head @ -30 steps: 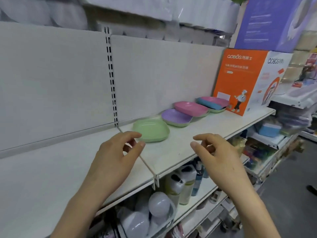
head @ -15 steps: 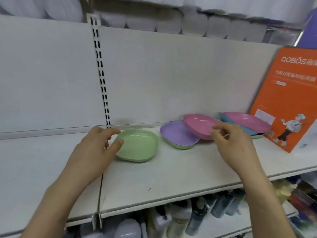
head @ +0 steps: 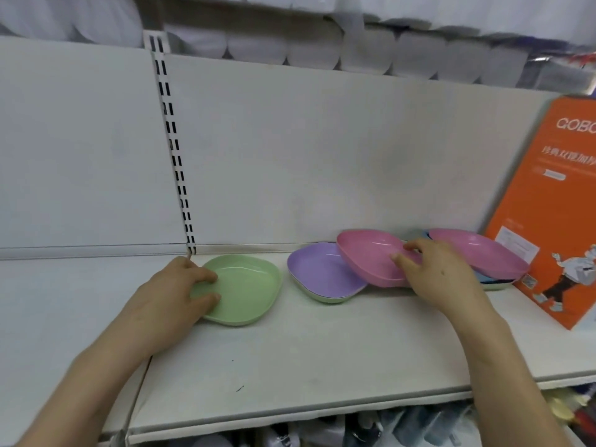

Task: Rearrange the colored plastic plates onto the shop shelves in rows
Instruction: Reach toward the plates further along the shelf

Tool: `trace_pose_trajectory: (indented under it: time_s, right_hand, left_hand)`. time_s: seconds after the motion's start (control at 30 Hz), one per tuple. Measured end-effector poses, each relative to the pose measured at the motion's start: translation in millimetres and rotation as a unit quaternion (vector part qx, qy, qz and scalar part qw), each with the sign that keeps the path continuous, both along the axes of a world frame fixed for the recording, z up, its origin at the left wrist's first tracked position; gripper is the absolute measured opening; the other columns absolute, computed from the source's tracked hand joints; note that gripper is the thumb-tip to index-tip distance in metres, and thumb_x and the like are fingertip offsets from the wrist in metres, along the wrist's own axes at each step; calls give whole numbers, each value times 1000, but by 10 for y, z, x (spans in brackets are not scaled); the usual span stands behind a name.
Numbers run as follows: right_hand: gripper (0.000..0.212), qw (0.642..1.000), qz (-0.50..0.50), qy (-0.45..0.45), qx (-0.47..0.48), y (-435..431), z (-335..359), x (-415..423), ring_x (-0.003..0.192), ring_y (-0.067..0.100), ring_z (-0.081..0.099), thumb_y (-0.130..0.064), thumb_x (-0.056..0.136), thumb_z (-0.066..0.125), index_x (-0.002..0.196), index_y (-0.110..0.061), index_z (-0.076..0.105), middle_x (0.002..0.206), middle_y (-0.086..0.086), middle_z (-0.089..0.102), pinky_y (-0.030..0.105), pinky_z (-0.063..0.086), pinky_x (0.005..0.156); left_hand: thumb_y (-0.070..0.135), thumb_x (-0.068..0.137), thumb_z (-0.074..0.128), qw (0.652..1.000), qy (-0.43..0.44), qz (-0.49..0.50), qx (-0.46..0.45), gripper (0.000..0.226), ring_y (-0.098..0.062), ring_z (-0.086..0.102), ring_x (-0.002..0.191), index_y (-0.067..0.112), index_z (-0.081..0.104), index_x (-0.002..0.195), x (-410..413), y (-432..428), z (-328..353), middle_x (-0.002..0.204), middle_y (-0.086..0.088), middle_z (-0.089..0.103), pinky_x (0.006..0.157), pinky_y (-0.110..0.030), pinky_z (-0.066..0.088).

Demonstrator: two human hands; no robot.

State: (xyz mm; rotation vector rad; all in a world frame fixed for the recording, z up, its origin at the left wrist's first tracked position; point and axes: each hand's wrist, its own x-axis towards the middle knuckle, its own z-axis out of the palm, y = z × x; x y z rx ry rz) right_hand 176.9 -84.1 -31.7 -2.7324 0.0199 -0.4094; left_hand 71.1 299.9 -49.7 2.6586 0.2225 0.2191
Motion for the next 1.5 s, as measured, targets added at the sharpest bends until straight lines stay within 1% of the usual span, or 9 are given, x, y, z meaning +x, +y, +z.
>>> trace_pose_trajectory:
  time_s: [0.17,0.3,0.47,0.57,0.73,0.93,1.23,1.43,1.5]
  right_hand:
    - [33,999,16,37,35,10,69,54,99,26,62,-41,93,69,118,-20,70,113,7,69,35,45,80]
    - [18,997,17,52,52,-11,97,68,96,23,58,-15,89,75,104,-22,70,109,5,66,34,44,78]
    - [49,997,35,2,70,-38,46,75,91,27,60,11,84,46,92,-30,71,108,7,67,35,48,73]
    - [48,996,44,-18,76,-42,52,54,95,29,62,9,88,44,94,-29,73,111,7,70,36,50,79]
    - [43,990,53,-40,126,28,88,-95,109,30,62,2,97,44,122,-17,74,125,10,69,36,47,92]
    - [43,968,125,-27,217,430,127,-453,122,20,57,-25,96,69,139,-23,65,136,1,65,34,42,102]
    - [77,933,272,46,232,1615,201,-912,130,17,52,-39,83,82,152,-34,47,145,-3,55,28,37,97]
    - [74,907,359,33,219,2580,197,-1391,117,3,42,-37,88,79,153,-34,45,148,-6,51,26,33,97]
    - [73,896,389,29,213,2997,208,-1633,117,4,42,-36,88,79,153,-30,45,147,-5,51,26,33,98]
  left_hand:
    - [17,94,65,998,-28,19,-62,42,-8,57,95,25,64,136,-4,19,10,118,13,54,86,-35,45]
    - [7,94,57,991,-84,40,-100,46,-10,59,89,23,64,136,-31,34,15,119,8,56,77,-32,45]
    - [4,95,50,979,-117,84,-144,48,-14,48,78,30,69,130,-104,16,76,111,-14,67,69,-29,36]
    - [4,94,48,970,-144,103,-169,44,-9,51,76,31,74,116,-165,-23,102,87,6,61,68,-28,40]
    - [20,89,47,950,-176,118,-228,43,-19,62,100,33,74,120,-299,-37,113,113,14,68,95,-48,54]
    - [23,91,73,943,-186,159,-224,43,-22,66,89,32,66,133,-585,47,11,110,10,68,86,-44,53]
    - [18,94,70,924,-224,221,-216,41,-22,55,73,42,64,127,-1464,637,42,91,6,62,62,-32,40]
    - [16,93,71,904,-255,287,-186,46,-22,56,73,33,65,135,-2349,1371,6,99,6,63,67,-38,44]
    - [16,92,72,897,-262,310,-174,48,-19,61,85,30,64,138,-2740,1656,27,106,9,63,78,-43,51]
